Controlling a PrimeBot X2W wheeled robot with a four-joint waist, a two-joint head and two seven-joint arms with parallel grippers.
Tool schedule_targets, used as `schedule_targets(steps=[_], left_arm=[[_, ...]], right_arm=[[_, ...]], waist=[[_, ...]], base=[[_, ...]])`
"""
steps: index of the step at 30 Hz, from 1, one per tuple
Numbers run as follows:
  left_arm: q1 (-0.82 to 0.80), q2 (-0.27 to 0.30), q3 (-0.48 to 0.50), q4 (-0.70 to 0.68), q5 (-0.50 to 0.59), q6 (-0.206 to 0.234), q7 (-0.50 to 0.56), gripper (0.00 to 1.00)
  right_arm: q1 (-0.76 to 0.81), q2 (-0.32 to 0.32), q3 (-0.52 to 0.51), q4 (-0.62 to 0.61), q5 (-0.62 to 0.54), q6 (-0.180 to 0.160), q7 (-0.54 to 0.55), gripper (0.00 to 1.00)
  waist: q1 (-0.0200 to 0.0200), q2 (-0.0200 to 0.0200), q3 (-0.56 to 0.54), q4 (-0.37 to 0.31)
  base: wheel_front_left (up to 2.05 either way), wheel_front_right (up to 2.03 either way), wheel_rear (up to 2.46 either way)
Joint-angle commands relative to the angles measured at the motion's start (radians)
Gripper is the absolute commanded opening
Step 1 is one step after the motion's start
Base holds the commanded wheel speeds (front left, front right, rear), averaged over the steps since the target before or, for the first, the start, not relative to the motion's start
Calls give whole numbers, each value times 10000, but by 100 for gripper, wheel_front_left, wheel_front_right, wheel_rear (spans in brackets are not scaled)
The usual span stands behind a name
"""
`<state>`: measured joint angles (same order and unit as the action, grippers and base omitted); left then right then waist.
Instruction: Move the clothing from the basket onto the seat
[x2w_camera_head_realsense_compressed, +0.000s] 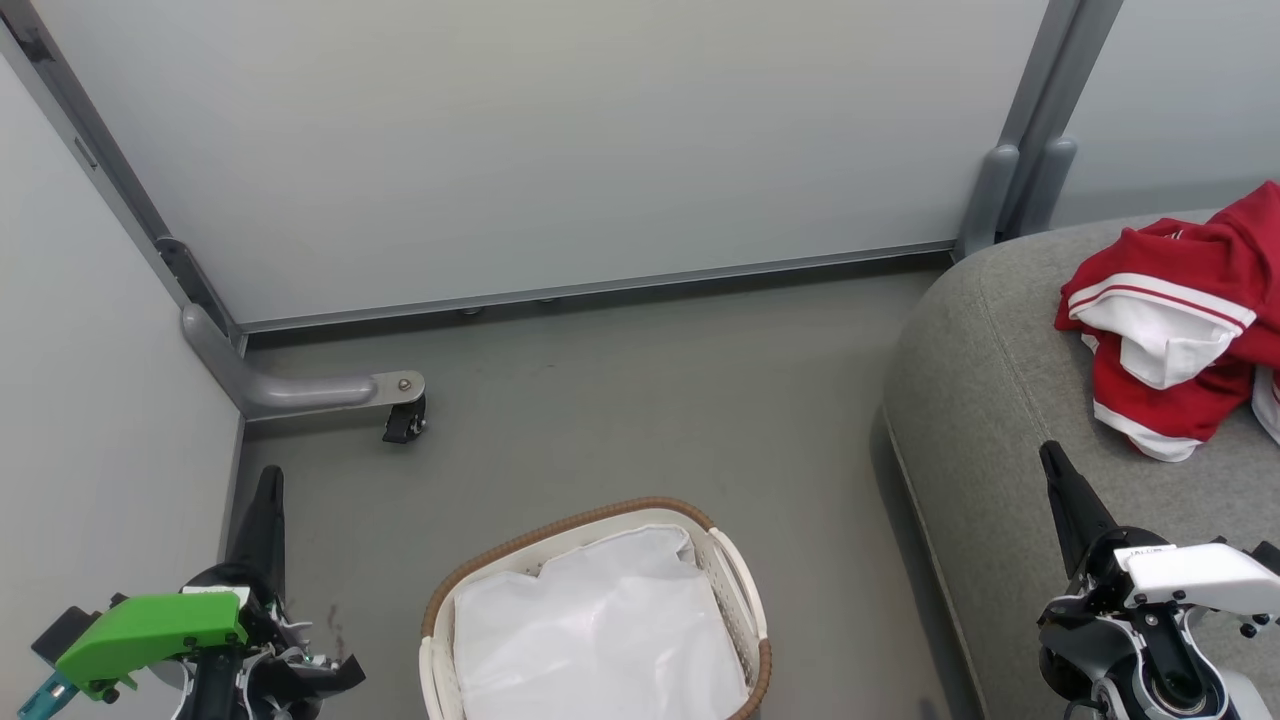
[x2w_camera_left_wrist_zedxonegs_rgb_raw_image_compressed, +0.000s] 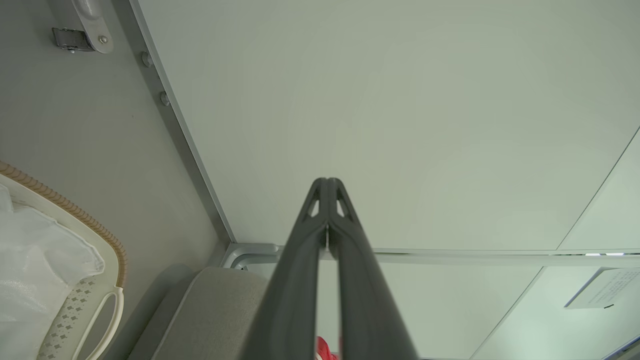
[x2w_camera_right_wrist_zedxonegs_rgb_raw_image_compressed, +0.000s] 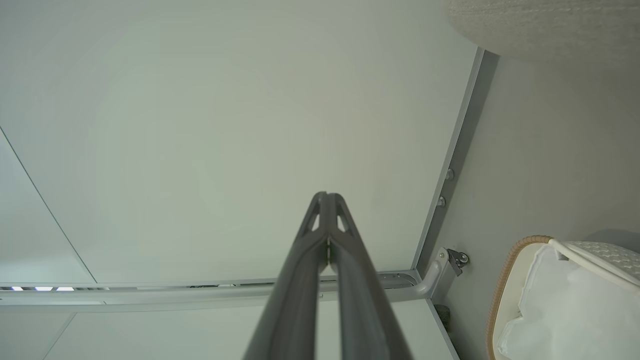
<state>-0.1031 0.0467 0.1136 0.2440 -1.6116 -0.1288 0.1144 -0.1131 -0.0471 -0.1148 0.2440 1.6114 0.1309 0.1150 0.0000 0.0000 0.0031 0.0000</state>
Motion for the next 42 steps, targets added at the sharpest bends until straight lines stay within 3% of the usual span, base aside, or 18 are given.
schedule_targets(steps=[1, 42], left_arm=[[-102, 66, 20, -9, -26, -36, 31, 0], [-101, 66, 18, -5, -27, -36, 30, 0]], right_arm=[[116, -59, -17, -18, 31, -3, 19, 0], [117, -57, -16, -18, 32, -3, 17, 0]], waist=[[0, 0, 0, 0], [0, 0, 0, 0]], base=[[0, 0, 0], [0, 0, 0]])
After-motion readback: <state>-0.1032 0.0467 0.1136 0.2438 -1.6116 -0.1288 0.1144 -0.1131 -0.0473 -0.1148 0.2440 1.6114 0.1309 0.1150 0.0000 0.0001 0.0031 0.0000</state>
